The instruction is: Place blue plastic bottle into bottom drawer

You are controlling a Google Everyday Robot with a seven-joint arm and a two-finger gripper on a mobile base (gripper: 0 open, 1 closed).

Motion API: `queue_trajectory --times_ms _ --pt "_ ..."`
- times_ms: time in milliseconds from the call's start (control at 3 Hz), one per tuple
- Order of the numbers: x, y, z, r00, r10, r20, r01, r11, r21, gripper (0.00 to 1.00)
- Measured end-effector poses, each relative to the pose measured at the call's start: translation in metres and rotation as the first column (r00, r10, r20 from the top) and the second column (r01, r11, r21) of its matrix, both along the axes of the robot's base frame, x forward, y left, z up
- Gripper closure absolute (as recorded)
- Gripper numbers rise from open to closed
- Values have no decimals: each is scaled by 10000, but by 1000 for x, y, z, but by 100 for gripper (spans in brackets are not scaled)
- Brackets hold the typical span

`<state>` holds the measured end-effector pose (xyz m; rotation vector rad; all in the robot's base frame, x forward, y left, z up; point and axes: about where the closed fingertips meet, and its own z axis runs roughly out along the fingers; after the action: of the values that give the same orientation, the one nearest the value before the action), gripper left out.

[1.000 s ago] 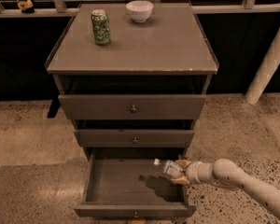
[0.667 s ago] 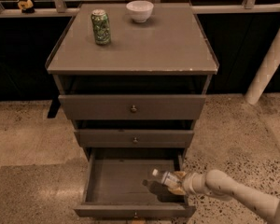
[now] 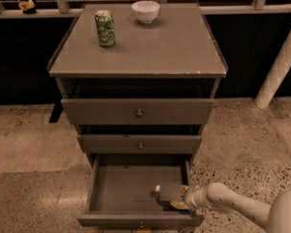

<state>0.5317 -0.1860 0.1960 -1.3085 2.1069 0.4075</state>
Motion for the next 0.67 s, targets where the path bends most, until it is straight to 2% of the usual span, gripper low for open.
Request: queue_trajectory --times_ms 667 --pt "12 13 3 9996 271 26 -271 9996 22 100"
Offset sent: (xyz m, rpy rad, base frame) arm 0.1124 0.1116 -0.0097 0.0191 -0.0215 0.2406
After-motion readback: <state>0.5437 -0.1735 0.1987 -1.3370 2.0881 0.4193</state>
